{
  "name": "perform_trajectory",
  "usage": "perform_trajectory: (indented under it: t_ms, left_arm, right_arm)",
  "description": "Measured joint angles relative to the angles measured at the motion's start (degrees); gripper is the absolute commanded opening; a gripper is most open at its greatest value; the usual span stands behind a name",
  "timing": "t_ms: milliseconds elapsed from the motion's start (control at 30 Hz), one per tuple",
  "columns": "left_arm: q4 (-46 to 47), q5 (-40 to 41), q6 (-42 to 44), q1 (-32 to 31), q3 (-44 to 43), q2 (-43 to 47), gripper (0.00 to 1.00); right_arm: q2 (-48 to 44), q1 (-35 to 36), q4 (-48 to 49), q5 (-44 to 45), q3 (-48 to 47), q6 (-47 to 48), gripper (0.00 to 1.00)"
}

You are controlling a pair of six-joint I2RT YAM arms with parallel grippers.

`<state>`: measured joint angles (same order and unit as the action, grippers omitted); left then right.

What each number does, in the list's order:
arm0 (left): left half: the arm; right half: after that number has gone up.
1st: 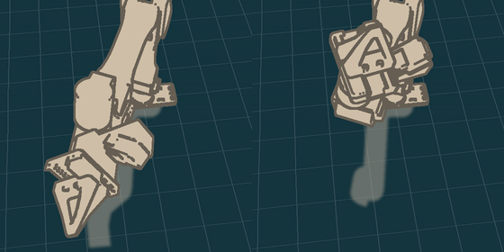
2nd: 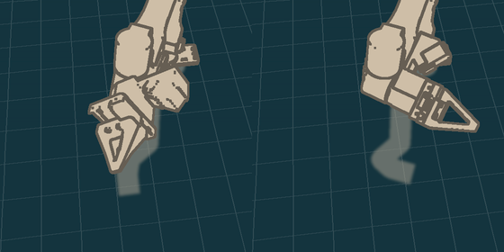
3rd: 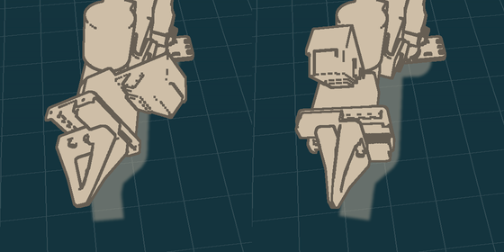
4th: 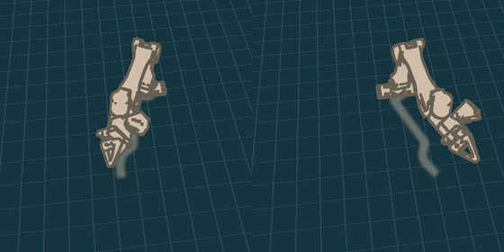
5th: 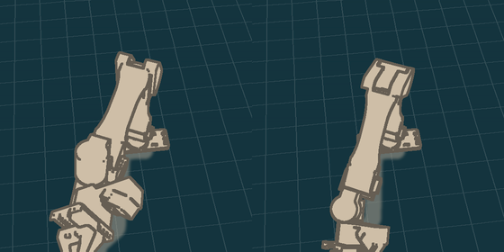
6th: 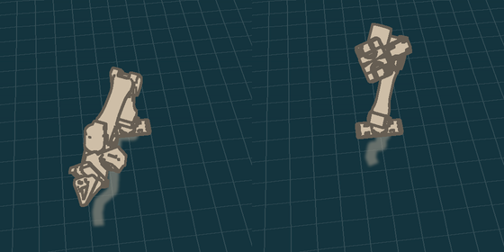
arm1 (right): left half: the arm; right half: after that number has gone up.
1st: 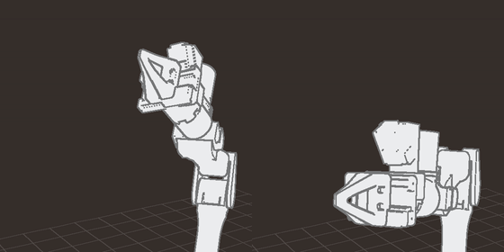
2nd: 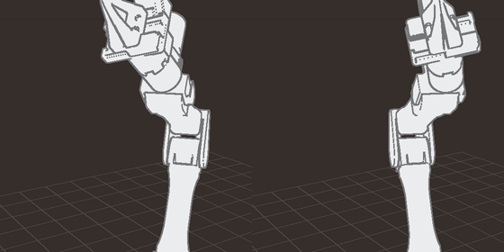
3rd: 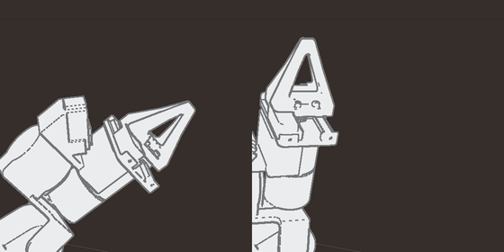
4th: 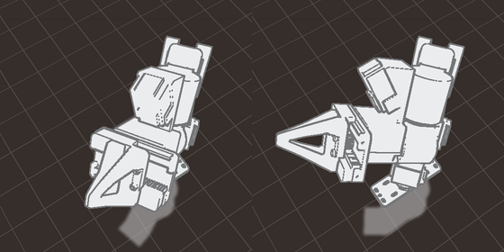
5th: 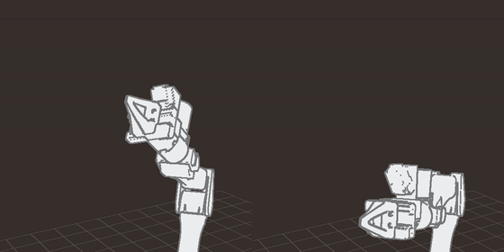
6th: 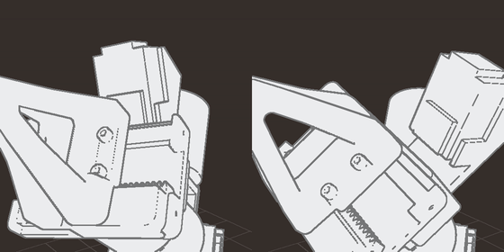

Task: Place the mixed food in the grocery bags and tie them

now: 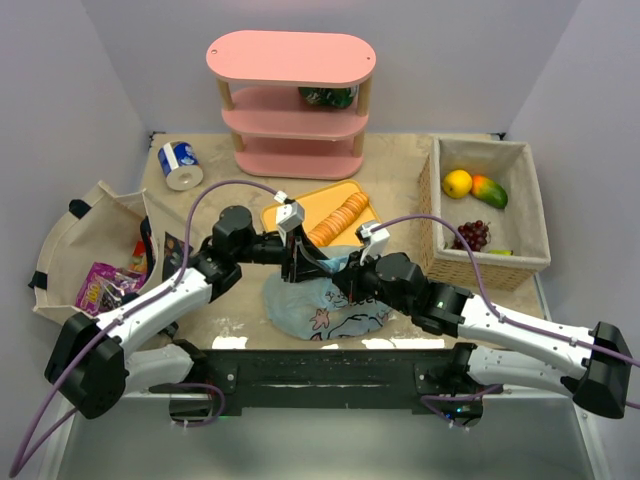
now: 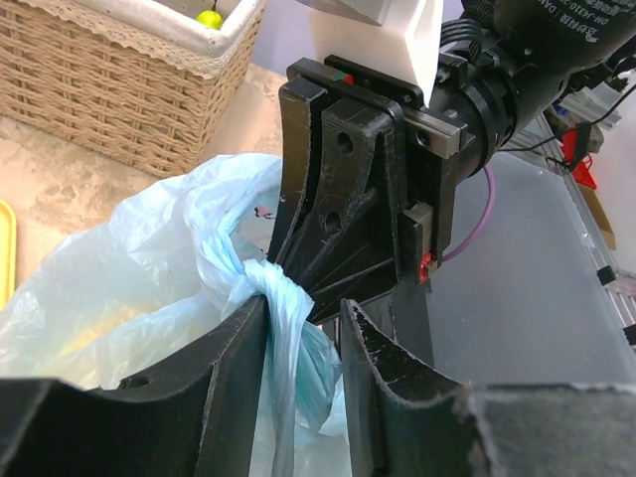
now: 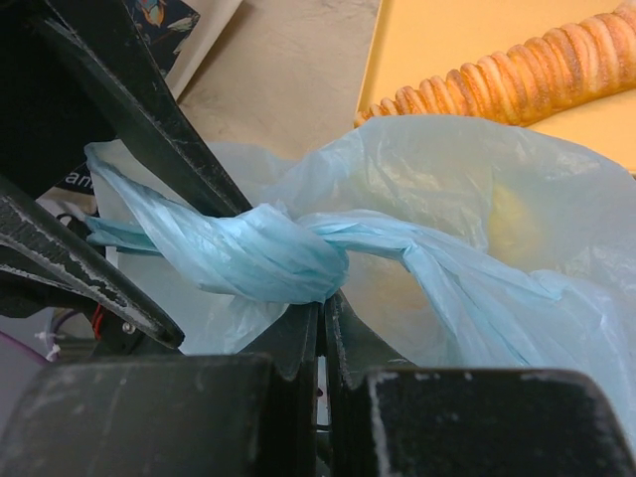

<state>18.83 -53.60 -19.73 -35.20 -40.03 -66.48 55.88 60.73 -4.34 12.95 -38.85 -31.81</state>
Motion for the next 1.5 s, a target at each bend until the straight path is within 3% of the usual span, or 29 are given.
perform_trajectory:
  t_ms: [167,300,433,533,567,667,933,1200,1500]
  left_arm:
    - [0.09,1.29,-0.7,0.0,0.0,-0.31,0.25]
    - [0.46,2.6,-1.29,0.0,0.0,-0.63,0.07]
    - [0.72,3.34,-2.1,0.0,0.02,-1.09,0.0]
    - [0.7,3.65,-2.23,0.0,0.07,-1.29,0.0]
    - [0.76,3.76,-2.23,0.0,0.07,-1.29,0.0]
    - [1.25,3.98,-2.19,-0.02,0.07,-1.29,0.0]
    - [0.96,4.79,0.02,-0.17,0.07,-1.27,0.0]
    - [-1.84,7.04,4.61,-0.61,0.07,0.33,0.0]
    - [-4.66,9.53,9.68,-2.93,-0.02,2.47,0.0]
  right_arm:
    - [0.0,0.0,0.04,-0.02,0.0,0.63,0.0]
    - [0.07,0.0,0.09,-0.24,0.0,1.29,0.0]
    - [0.81,0.0,0.24,-0.46,0.0,1.62,0.04]
    - [1.05,0.0,0.17,-0.57,0.0,1.62,0.29]
    - [0.85,0.0,0.0,-0.72,0.0,1.6,0.43]
    - [-1.18,0.0,-2.1,-2.29,0.0,1.01,0.6]
    - [-13.79,0.0,-8.39,-7.67,-1.22,-4.39,0.77]
    - [-18.53,0.0,-18.93,-7.04,-7.08,-10.91,0.78]
    - [-21.05,0.0,-21.99,-3.04,-14.62,-18.97,0.66]
